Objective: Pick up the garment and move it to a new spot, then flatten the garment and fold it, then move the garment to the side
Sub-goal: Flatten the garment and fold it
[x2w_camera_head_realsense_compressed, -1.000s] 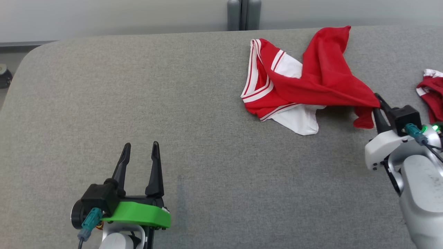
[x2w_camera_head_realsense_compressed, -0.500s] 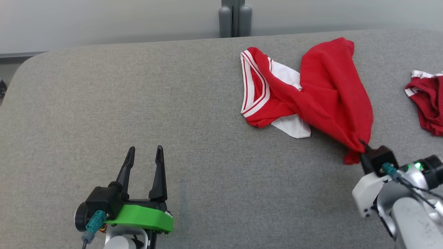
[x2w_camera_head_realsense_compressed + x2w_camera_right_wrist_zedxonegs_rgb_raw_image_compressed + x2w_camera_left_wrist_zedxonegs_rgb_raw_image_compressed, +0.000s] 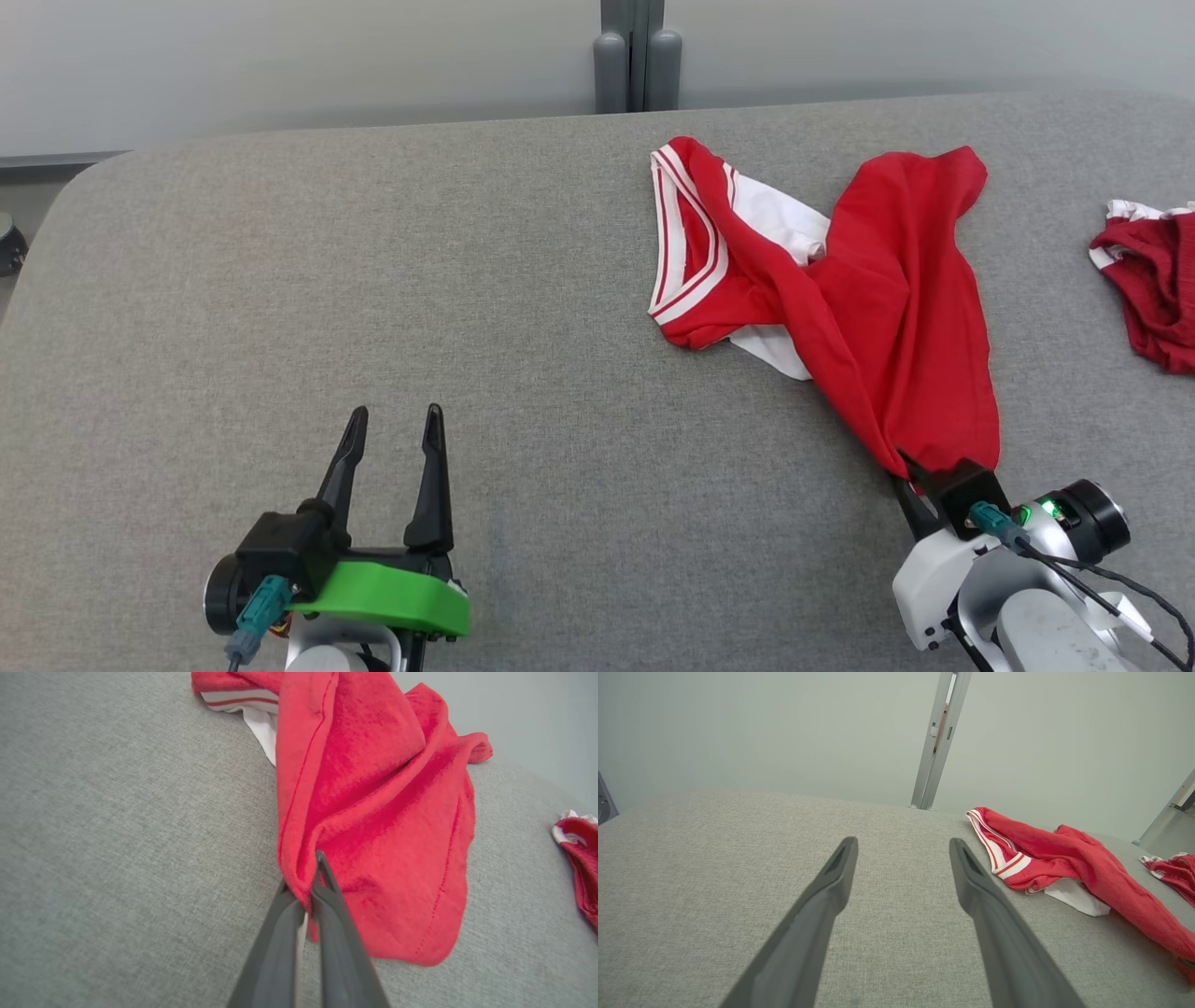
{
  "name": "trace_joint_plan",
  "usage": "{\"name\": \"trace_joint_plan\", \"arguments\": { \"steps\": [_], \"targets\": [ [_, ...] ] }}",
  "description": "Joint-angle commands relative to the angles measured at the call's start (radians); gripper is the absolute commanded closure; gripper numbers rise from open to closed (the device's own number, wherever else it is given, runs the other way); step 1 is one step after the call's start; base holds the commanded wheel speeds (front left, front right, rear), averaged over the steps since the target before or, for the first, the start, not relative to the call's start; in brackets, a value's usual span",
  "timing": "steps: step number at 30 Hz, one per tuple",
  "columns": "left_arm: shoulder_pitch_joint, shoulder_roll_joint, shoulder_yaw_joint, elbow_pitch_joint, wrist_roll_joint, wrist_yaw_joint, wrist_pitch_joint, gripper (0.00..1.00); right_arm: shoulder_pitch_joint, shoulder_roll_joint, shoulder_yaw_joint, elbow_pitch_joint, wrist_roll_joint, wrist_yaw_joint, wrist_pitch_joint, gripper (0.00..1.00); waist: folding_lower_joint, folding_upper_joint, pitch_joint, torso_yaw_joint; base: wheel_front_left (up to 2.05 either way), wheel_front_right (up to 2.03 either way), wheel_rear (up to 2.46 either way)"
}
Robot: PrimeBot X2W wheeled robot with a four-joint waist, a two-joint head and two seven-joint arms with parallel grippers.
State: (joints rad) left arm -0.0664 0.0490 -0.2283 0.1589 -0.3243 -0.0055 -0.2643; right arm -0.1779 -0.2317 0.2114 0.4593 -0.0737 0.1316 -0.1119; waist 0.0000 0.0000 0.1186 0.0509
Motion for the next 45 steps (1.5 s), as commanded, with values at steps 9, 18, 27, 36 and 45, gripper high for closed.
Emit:
{"name": "trace_joint_plan", "arguments": {
  "steps": [9, 18, 27, 36, 45],
  "targets": [
    [0.005, 0.003, -0.014, -0.007, -0.020, 0.007, 0.000, 0.00, 0.014, -0.027, -0.026, -0.217, 0.082, -0.002, 0.064, 0.00, 0.0000, 0.0000, 0.009, 0.031, 0.00, 0.00, 0.00],
    [-0.032, 0.003, -0.031, -0.017, -0.030, 0.010, 0.000, 0.00, -0.168, -0.075, -0.112, -0.256, 0.089, -0.002, 0.201, 0.00, 0.0000, 0.0000, 0.067, 0.110, 0.00, 0.00, 0.00],
    [-0.072, 0.003, -0.048, -0.018, -0.047, 0.015, 0.000, 0.00, -0.435, -0.150, -0.020, 0.063, 0.027, -0.002, 0.275, 0.00, 0.0000, 0.0000, 0.147, 0.208, 0.00, 0.00, 0.00],
    [-0.085, 0.003, -0.065, -0.018, -0.064, 0.023, 0.000, 0.00, -0.618, -0.198, 0.204, 0.288, 0.138, -0.002, 0.379, 0.00, 0.0000, 0.0000, 0.170, 0.241, 0.00, 0.00, 0.00],
    [-0.089, 0.003, -0.065, -0.012, -0.067, 0.025, 0.000, 0.00, -0.738, -0.227, 0.339, 0.385, 0.263, -0.002, 0.392, 1.00, 0.0000, 0.0000, 0.167, 0.245, 0.00, 0.00, 0.00]
  ]
}}
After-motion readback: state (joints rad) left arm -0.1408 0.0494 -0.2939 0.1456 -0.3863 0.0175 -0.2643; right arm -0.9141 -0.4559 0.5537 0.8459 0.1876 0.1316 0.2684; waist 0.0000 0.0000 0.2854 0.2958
